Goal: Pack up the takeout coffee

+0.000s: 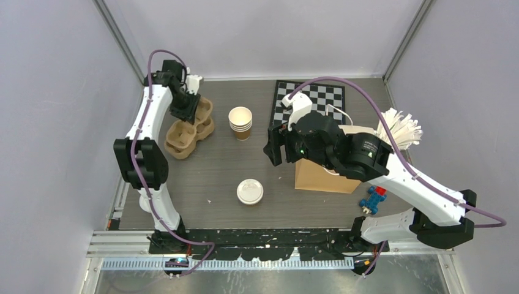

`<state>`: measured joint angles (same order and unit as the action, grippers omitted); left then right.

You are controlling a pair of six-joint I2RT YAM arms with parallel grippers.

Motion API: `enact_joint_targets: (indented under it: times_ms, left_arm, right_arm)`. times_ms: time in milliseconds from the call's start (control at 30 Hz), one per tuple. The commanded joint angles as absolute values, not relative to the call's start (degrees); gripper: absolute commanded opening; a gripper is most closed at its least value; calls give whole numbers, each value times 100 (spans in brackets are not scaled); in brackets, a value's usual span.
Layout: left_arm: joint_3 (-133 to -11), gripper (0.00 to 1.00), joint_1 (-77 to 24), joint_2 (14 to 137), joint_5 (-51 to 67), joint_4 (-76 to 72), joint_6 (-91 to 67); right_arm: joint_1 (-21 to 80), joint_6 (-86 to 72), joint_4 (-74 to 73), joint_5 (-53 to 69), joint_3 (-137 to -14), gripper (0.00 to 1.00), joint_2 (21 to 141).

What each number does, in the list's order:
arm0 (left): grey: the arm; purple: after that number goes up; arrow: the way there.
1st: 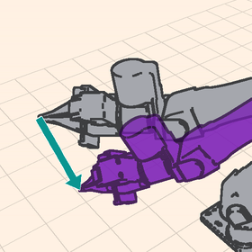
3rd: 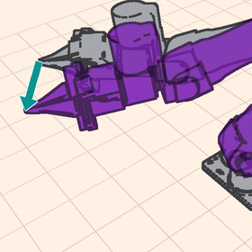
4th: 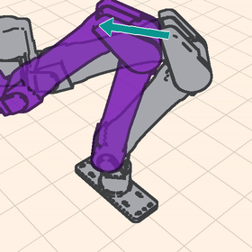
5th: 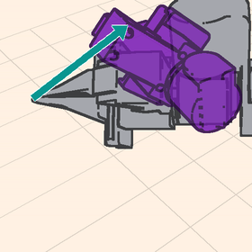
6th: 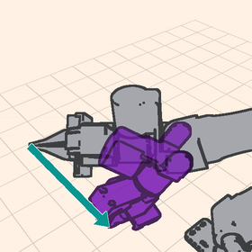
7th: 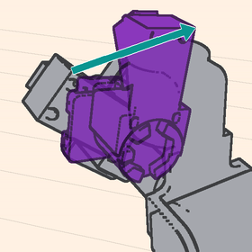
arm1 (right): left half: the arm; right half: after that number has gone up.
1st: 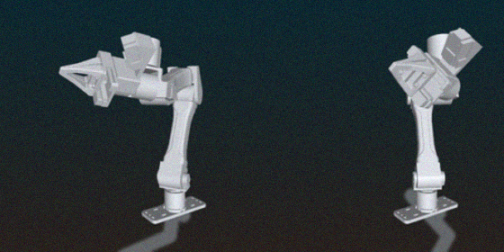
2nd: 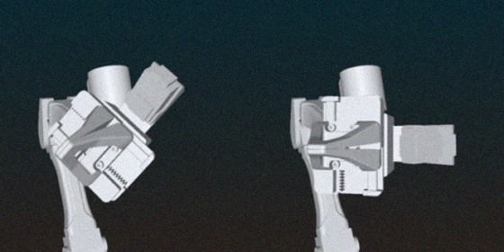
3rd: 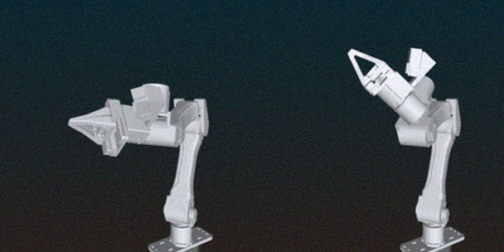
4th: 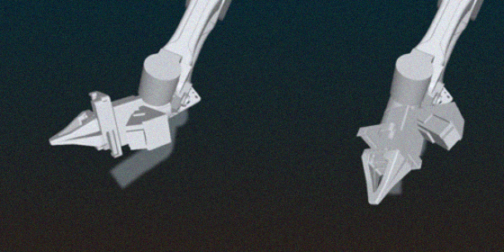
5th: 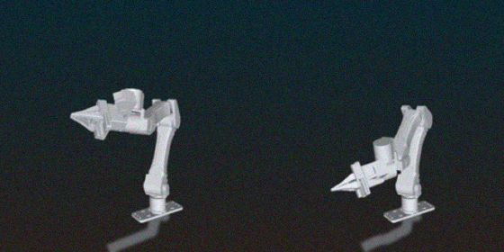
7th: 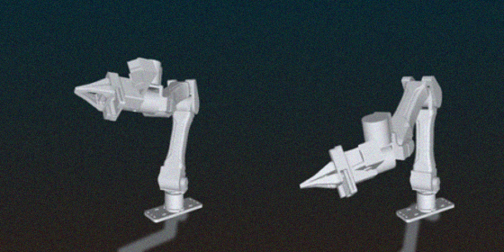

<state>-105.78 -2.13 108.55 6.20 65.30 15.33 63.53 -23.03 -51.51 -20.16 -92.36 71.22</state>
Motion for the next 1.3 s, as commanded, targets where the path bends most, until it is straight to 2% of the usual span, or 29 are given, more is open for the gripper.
enact_joint_targets:
  times_ms: [0, 267, 500, 767, 1100, 1267]
  left_arm:
    - [-11026, 30, -538, 10196, 1038, 6898, 1322]
    - [-11219, 30, -1109, 9743, 1178, 7104, 1207]
    - [-10803, 29, -1831, 9094, 1301, 7068, 967]
    - [-10485, 28, -2584, 8817, 1346, 7167, 817]
    - [-11192, 27, -3246, 9000, 1363, 7199, 658]
    - [-11315, 27, -3363, 9033, 1373, 7053, 341]
  right_arm:
    - [6360, -2494, -5096, -2422, -9589, 76, 6901]
    - [6062, -3096, -5685, -3120, -10222, 76, 7556]
    - [4742, -3195, -5852, -1507, -11350, 70, 8670]
    - [4202, -3187, -5937, -518, -12064, 66, 9486]
    - [3699, -3399, -7076, -1678, -12663, 69, 8806]
    - [3680, -3568, -7901, -2339, -12074, 73, 8259]
